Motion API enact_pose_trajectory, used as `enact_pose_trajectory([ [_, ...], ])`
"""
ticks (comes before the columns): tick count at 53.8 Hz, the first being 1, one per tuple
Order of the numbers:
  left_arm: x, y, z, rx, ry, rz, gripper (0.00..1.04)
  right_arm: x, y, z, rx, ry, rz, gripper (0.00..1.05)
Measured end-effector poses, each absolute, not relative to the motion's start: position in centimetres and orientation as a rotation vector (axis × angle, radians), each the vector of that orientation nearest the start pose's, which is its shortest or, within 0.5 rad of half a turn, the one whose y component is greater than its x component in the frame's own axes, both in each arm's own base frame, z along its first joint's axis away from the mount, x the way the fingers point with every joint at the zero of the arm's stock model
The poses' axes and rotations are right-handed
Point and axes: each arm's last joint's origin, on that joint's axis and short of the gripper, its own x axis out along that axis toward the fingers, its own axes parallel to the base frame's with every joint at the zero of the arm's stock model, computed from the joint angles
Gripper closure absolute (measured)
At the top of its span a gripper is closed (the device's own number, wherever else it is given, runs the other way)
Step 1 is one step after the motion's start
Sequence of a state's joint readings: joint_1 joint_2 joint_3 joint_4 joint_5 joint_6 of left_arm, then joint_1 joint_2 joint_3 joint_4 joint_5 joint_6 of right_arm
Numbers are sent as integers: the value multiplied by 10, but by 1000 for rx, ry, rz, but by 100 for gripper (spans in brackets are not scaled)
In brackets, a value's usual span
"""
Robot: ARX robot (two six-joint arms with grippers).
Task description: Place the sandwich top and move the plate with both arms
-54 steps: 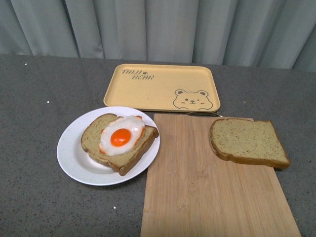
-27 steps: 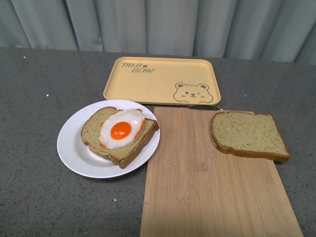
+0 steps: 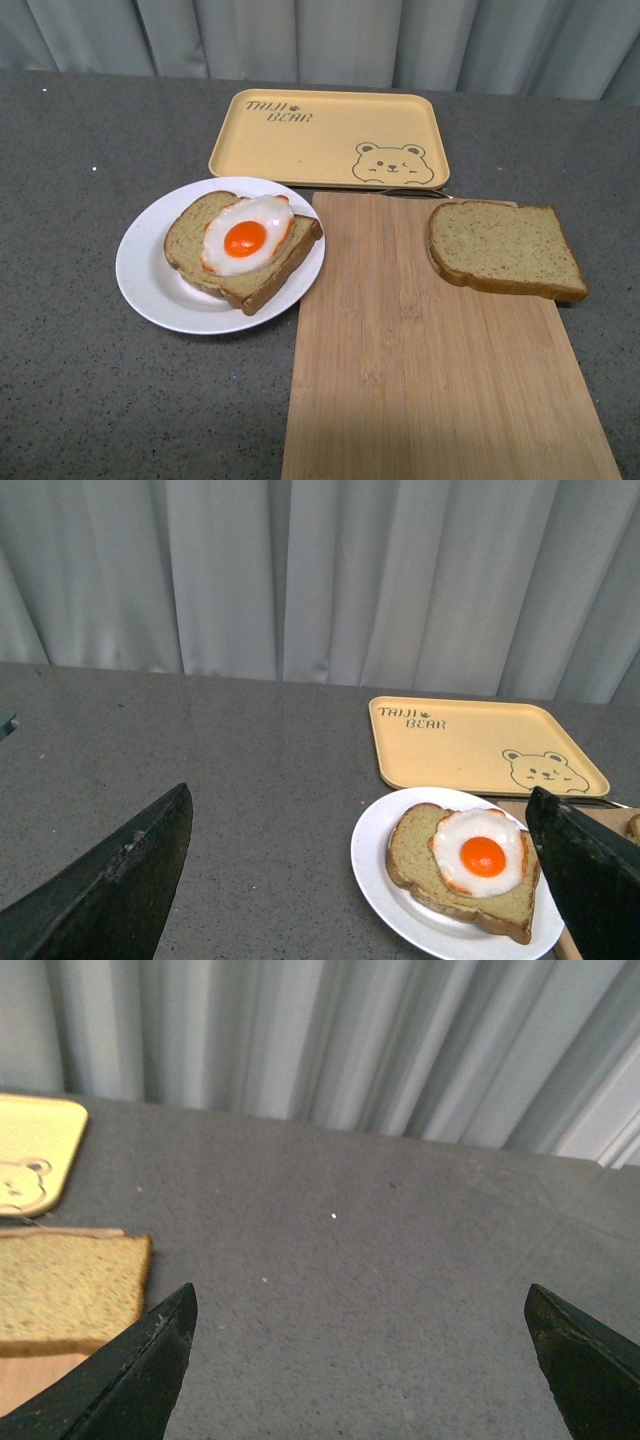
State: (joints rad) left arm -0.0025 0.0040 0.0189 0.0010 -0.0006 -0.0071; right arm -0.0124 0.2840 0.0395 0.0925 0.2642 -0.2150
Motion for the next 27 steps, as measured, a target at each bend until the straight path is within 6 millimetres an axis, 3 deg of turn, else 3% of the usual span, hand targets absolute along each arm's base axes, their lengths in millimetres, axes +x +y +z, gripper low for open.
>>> enact_pose_trajectory([
  [7, 97, 0, 170, -7, -15, -2, 7, 138, -19, 161, -202, 285, -184, 9],
  [17, 97, 0, 170, -7, -15, -2, 7, 187, -37, 156, 51, 472, 24, 9],
  [27, 97, 0, 170, -7, -15, -2, 7, 250, -66, 129, 296, 758, 152, 9],
])
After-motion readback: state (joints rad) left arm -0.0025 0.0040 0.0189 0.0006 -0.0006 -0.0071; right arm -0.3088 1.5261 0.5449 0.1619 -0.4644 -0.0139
